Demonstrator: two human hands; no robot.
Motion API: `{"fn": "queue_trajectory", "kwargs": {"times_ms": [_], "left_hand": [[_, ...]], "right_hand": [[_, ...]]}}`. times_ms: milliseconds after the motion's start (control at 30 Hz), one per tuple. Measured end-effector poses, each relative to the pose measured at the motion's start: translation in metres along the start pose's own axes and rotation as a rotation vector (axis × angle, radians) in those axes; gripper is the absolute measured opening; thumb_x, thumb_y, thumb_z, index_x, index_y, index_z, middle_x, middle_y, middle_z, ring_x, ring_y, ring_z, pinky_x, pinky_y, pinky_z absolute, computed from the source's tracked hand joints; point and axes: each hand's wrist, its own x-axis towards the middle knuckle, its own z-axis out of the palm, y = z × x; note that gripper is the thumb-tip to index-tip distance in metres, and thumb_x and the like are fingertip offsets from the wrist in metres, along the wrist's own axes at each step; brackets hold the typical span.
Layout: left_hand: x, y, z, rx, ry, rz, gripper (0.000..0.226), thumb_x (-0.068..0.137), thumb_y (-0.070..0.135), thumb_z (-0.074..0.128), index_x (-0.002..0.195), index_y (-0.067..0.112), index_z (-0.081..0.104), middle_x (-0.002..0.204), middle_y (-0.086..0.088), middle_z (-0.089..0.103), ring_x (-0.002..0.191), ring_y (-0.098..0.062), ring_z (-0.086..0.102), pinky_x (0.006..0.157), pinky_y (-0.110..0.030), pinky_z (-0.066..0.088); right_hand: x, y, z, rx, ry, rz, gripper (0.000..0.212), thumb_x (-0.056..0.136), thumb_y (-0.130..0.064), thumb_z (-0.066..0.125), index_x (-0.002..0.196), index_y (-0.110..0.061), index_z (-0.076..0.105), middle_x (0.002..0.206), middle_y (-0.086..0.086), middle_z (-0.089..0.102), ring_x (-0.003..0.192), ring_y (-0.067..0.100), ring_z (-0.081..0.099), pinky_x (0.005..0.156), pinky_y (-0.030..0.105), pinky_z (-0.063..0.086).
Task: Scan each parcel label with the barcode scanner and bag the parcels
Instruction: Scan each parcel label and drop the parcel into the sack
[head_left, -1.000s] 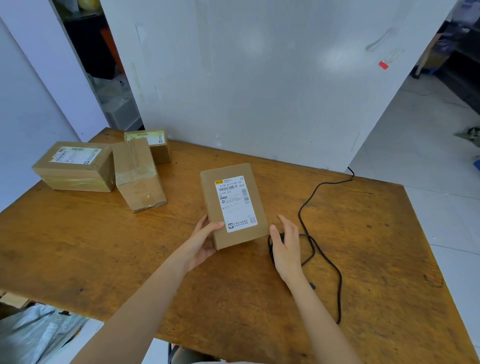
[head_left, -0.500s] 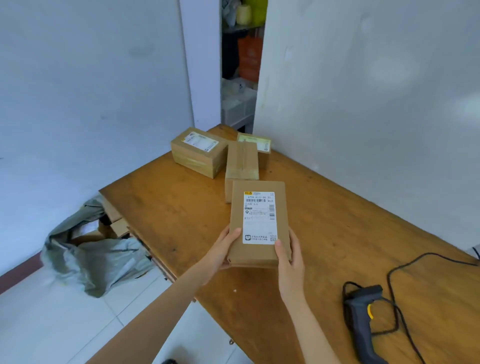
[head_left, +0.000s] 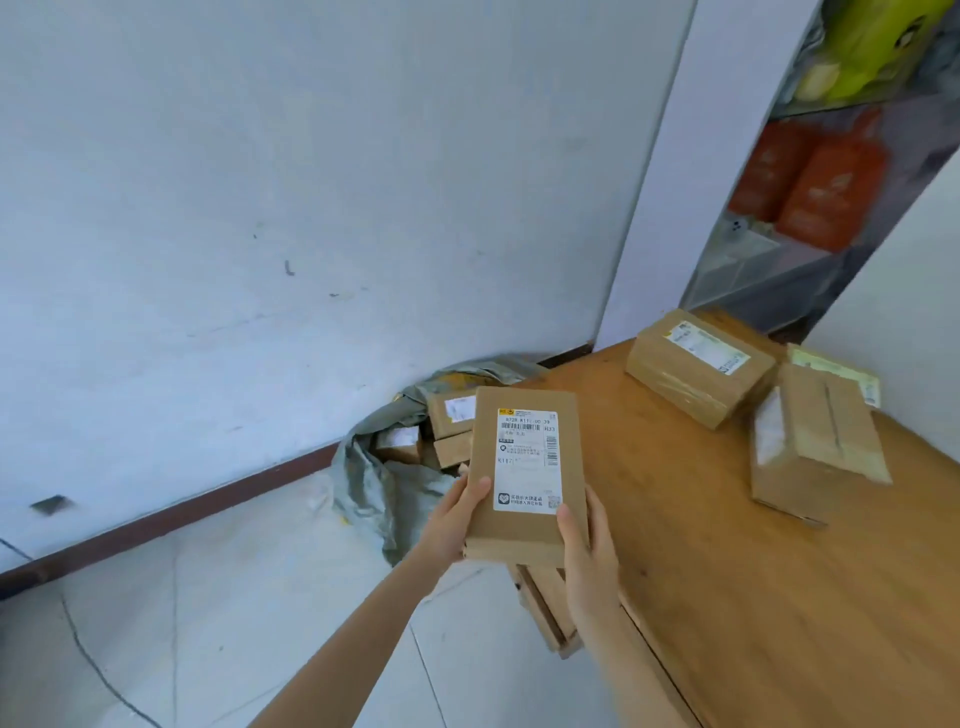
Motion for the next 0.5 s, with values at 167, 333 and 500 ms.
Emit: {"fn": "queue_trajectory", "kwargs": {"times_ms": [167,333,500], "left_hand": [[0.038,0.016,-0.087,-0.04,0.1,0.018,0.013,0.095,0.04,0.053,0.105,0.038,0.061,0.077,0.018,0.074,0.064,0.004,0.068,0.047,-0.014,0.051],[0.102,0.045,-0.136,-0.015,0.139,0.001,0.012,0.095,0.043,0.051,0.104,0.044,0.059,0.078,0.022,0.073,0.066,0.006,0.068,0.048,-0.012,0.049],[0.184,0.091,-0.156,0.011,0.155,-0.062,0.026,0.093,0.044,0.054,0.118,0.038,0.06,0.08,0.015,0.075,0.064,-0.002,0.069,0.047,-0.017,0.049]], "right_hand": [[0.038,0.011,0.092,-0.075,-0.158,0.051,0.05,0.095,-0.038,0.054,0.143,-0.036,0.038,0.134,-0.014,0.056,0.118,0.003,0.054,0.094,0.029,0.048],[0.103,0.022,0.16,-0.092,-0.227,0.143,0.031,0.093,-0.041,0.056,0.116,-0.059,0.045,0.12,-0.025,0.06,0.108,-0.005,0.058,0.08,0.018,0.05],[0.185,0.027,0.198,-0.124,-0.222,0.185,0.043,0.095,-0.038,0.054,0.137,-0.036,0.042,0.122,-0.021,0.058,0.109,-0.004,0.055,0.082,0.018,0.046]]}}
